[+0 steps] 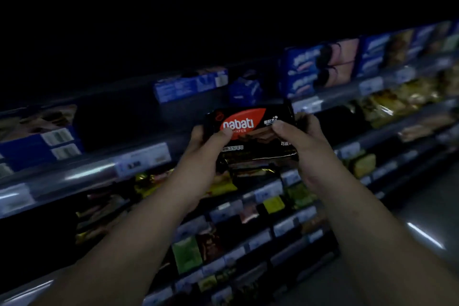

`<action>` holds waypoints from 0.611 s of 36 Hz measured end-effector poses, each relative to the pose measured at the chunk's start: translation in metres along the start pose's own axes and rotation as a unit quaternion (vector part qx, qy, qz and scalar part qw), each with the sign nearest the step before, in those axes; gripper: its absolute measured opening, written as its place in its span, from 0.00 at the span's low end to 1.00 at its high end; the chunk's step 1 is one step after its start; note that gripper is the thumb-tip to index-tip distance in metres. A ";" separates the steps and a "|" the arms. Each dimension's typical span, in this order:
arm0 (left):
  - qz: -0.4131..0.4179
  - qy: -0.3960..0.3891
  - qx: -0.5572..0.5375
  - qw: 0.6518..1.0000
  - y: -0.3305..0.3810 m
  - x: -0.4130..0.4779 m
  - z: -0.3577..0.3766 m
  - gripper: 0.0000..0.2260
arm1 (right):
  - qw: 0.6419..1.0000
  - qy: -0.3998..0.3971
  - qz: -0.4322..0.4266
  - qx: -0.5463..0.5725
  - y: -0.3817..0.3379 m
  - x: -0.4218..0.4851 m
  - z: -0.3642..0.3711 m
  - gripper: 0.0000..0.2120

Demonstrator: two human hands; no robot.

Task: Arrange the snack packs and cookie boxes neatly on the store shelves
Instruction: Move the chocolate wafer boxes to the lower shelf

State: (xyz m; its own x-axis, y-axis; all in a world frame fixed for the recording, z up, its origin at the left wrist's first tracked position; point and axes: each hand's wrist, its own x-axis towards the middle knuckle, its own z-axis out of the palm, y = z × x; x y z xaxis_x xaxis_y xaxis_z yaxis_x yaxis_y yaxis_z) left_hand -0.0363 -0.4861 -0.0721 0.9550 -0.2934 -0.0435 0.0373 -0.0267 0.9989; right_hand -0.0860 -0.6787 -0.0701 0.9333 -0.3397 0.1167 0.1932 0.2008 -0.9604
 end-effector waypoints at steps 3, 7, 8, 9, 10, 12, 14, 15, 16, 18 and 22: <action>-0.031 -0.025 -0.008 0.999 -0.024 -0.001 0.022 0.37 | 0.997 0.044 0.022 -0.056 0.020 -0.008 -0.026 0.34; -0.101 -0.046 -0.001 0.994 -0.058 0.011 0.041 0.44 | 0.986 0.074 0.084 -0.121 0.051 -0.007 -0.061 0.34; -0.108 -0.051 0.000 0.993 -0.065 0.014 0.046 0.40 | 0.984 0.069 0.100 -0.133 0.057 -0.006 -0.068 0.36; -0.117 -0.051 -0.005 0.992 -0.071 0.018 0.050 0.35 | 0.981 0.061 0.118 -0.142 0.064 -0.005 -0.076 0.38; -0.127 -0.050 -0.011 0.991 -0.076 0.022 0.056 0.31 | 0.979 0.054 0.133 -0.147 0.070 -0.004 -0.083 0.40; -0.143 -0.052 -0.013 0.988 -0.085 0.030 0.067 0.26 | 0.978 0.042 0.152 -0.137 0.082 0.002 -0.097 0.40; -0.155 -0.041 -0.012 0.987 -0.090 0.041 0.078 0.24 | 0.978 0.030 0.165 -0.122 0.092 0.013 -0.110 0.35; -0.159 -0.032 -0.015 0.987 -0.091 0.047 0.084 0.23 | 0.978 0.025 0.168 -0.118 0.095 0.020 -0.116 0.34; -0.163 -0.024 -0.020 0.986 -0.092 0.053 0.091 0.20 | 0.979 0.020 0.170 -0.114 0.097 0.028 -0.122 0.33; -0.164 -0.013 -0.027 0.986 -0.093 0.065 0.104 0.16 | 0.979 0.014 0.175 -0.107 0.100 0.046 -0.133 0.32; -0.179 0.023 -0.025 0.983 -0.097 0.098 0.130 0.12 | 0.978 -0.005 0.170 -0.122 0.103 0.092 -0.154 0.17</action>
State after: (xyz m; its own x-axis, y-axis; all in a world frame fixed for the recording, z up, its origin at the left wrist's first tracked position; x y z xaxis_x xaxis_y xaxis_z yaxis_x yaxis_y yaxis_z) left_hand 0.0158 -0.6364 -0.1753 0.8898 -0.2310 -0.3935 0.3874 -0.0732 0.9190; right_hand -0.0266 -0.8311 -0.1978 0.9341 -0.2828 -0.2177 -0.2048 0.0749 -0.9759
